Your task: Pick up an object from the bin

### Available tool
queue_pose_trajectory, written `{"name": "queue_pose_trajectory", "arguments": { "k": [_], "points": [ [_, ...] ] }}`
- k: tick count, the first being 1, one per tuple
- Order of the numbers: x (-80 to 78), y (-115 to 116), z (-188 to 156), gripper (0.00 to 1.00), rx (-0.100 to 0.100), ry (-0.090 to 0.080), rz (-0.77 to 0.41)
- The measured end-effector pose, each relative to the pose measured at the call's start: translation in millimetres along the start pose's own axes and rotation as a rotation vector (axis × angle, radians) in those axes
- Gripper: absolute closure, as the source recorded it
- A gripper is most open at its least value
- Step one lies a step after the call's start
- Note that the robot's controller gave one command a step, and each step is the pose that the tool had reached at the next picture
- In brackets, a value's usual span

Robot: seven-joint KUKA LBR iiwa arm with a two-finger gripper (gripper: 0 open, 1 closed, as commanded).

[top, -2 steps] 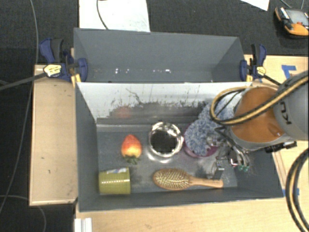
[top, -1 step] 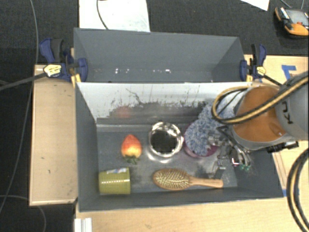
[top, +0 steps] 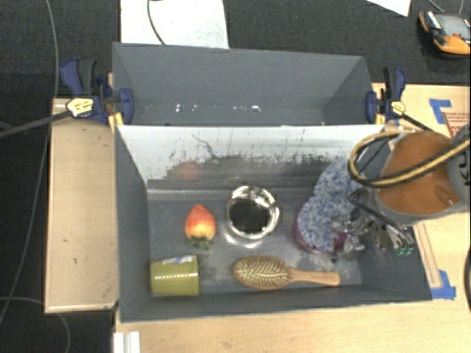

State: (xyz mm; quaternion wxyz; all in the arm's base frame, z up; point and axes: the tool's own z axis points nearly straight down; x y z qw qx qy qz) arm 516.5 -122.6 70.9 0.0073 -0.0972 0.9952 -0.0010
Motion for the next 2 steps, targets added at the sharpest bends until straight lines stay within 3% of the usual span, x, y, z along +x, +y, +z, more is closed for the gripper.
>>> {"name": "queue_pose_trajectory", "arguments": {
  "k": [1, 2],
  "points": [
    [0.0, 0.0, 0.0, 1.0, 0.0, 0.0, 0.0],
    [-11.3, 0.9, -51.4, 1.0, 0.002, -0.005, -0.324]
  ]
}}
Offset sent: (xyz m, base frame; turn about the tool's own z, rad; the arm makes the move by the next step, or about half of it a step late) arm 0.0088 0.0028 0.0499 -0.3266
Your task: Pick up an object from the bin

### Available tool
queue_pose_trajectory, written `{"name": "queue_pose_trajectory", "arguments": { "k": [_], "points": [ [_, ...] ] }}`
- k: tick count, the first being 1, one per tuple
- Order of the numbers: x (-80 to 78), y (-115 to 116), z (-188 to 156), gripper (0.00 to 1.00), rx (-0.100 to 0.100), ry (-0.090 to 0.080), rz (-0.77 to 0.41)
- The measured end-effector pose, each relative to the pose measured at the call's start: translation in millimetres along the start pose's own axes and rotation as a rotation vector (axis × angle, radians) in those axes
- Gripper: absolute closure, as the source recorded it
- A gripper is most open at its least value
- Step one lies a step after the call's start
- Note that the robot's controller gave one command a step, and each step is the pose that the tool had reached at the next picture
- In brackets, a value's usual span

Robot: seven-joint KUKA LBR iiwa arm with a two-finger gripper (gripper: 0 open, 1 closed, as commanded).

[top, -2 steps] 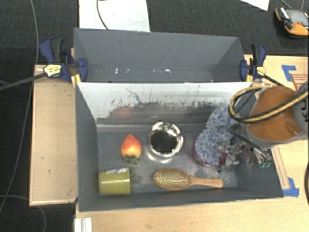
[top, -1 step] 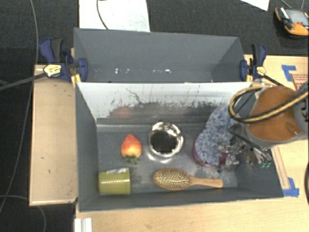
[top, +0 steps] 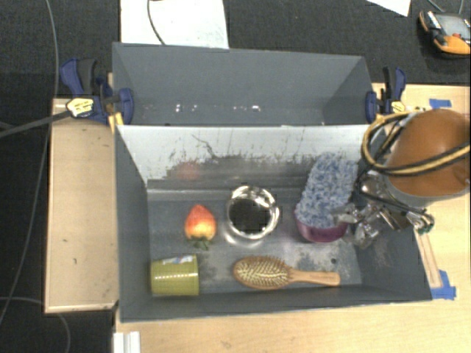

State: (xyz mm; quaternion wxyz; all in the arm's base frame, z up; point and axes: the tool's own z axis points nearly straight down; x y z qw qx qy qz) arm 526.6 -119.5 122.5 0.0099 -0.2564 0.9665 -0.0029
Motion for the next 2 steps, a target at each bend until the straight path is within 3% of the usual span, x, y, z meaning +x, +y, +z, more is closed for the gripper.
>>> {"name": "queue_pose_trajectory", "arguments": {
  "k": [1, 2],
  "points": [
    [1.3, 2.1, -2.8, 1.0, -0.002, 0.002, 0.026],
    [17.3, 2.5, -20.2, 1.0, -0.001, 0.002, 0.13]
  ]
}}
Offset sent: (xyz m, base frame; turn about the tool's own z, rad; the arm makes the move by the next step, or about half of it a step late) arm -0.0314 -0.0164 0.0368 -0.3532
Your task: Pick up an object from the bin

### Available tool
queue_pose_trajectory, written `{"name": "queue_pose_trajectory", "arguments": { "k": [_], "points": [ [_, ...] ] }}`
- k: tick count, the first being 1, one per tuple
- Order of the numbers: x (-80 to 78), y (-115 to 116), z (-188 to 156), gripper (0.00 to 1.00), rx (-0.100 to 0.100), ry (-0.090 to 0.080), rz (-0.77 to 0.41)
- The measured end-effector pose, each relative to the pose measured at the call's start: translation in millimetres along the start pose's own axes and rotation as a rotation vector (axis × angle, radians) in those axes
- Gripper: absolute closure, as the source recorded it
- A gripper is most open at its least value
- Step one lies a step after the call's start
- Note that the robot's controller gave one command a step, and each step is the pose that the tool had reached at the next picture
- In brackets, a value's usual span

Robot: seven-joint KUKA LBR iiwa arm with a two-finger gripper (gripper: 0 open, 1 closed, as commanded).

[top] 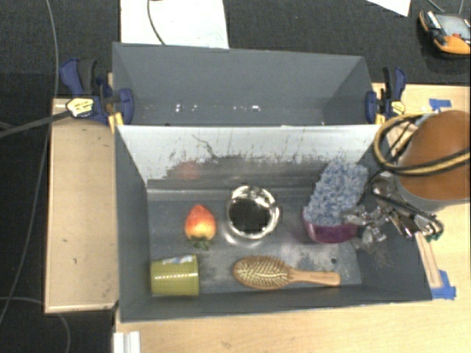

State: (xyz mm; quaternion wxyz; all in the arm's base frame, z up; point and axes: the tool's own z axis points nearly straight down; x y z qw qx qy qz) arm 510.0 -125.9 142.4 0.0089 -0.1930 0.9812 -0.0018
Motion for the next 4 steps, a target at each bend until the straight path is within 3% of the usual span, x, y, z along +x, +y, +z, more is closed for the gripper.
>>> {"name": "queue_pose_trajectory", "arguments": {
  "k": [1, 2, 3, 4],
  "points": [
    [-7.8, -2.2, 4.4, 1.0, -0.001, -0.001, -0.085],
    [-1.4, -7.5, -6.0, 1.0, 0.002, -0.004, -0.153],
    [1.8, -8.7, -3.6, 1.0, -0.001, -0.003, -0.096],
    [-17.0, 13.7, -11.7, 1.0, 0.001, -0.004, -0.316]
  ]
}}
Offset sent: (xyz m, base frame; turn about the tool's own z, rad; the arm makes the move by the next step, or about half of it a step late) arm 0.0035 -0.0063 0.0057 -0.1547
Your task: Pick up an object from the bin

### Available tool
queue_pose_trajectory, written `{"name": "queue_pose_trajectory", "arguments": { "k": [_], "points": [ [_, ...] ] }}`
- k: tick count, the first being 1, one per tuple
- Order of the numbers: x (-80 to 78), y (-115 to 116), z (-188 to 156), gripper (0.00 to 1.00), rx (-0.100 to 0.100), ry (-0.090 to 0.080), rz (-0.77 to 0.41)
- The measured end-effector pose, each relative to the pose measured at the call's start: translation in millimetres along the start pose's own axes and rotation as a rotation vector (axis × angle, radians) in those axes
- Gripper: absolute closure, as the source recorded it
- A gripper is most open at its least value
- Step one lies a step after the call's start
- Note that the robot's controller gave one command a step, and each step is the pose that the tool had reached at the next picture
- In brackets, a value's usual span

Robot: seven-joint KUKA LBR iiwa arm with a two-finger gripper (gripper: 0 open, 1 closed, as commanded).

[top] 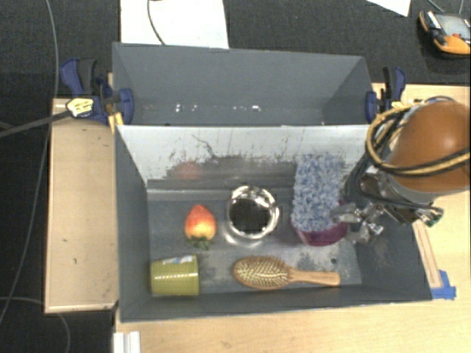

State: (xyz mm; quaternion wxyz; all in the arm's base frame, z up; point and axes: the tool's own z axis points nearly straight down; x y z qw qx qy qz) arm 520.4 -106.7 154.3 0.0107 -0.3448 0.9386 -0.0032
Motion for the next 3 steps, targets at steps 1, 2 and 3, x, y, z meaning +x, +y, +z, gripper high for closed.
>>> {"name": "queue_pose_trajectory", "arguments": {
  "k": [1, 2, 3],
  "points": [
    [7.3, -18.8, -94.1, 1.0, -0.003, 0.002, 0.197],
    [13.9, -24.4, -29.1, 1.0, -0.005, 0.0, -0.047],
    [6.4, -28.2, -81.8, 1.0, 0.004, -0.006, 0.25]
  ]
}}
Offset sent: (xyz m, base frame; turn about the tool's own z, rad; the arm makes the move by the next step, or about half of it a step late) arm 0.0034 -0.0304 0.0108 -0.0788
